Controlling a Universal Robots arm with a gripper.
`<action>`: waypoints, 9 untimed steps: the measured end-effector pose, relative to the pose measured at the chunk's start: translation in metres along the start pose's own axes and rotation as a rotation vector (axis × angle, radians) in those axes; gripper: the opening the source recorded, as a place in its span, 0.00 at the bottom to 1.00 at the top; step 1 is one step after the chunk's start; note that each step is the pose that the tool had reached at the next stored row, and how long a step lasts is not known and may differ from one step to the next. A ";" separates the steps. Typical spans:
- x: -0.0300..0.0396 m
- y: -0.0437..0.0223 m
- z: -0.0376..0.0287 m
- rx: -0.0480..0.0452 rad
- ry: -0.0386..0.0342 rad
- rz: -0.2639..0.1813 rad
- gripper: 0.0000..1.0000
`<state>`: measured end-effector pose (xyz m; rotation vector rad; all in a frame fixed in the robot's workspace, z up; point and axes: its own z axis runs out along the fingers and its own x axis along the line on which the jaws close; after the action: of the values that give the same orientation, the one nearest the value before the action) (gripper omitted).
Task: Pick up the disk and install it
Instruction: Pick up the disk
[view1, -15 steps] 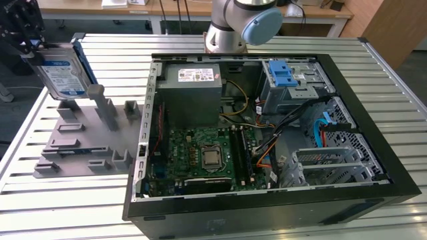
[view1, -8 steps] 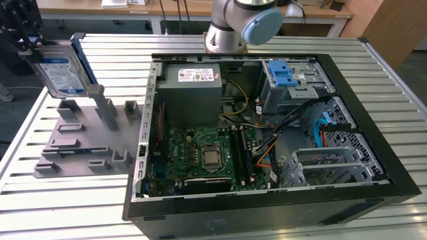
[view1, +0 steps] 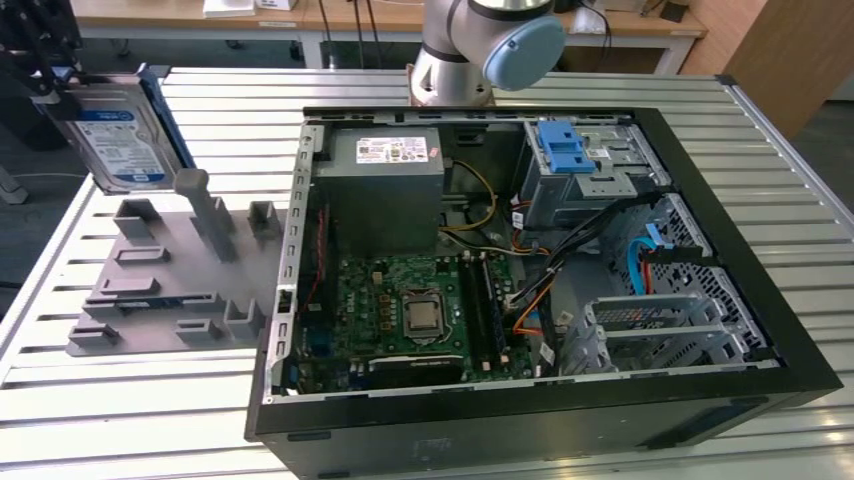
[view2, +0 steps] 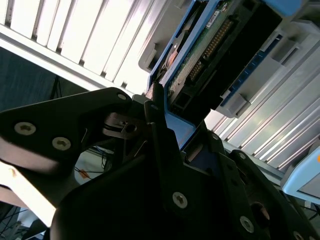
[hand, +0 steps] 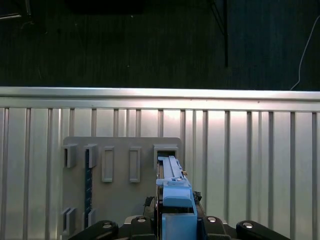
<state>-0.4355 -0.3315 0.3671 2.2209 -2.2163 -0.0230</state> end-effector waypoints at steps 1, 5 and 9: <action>0.0000 0.0000 -0.0010 -0.0001 0.0000 0.000 0.36; 0.0000 0.0001 -0.0051 -0.0001 0.0001 0.000 0.36; -0.0001 0.0001 -0.0097 -0.0001 0.0000 0.000 0.36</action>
<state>-0.4355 -0.3315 0.3768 2.2208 -2.2163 -0.0231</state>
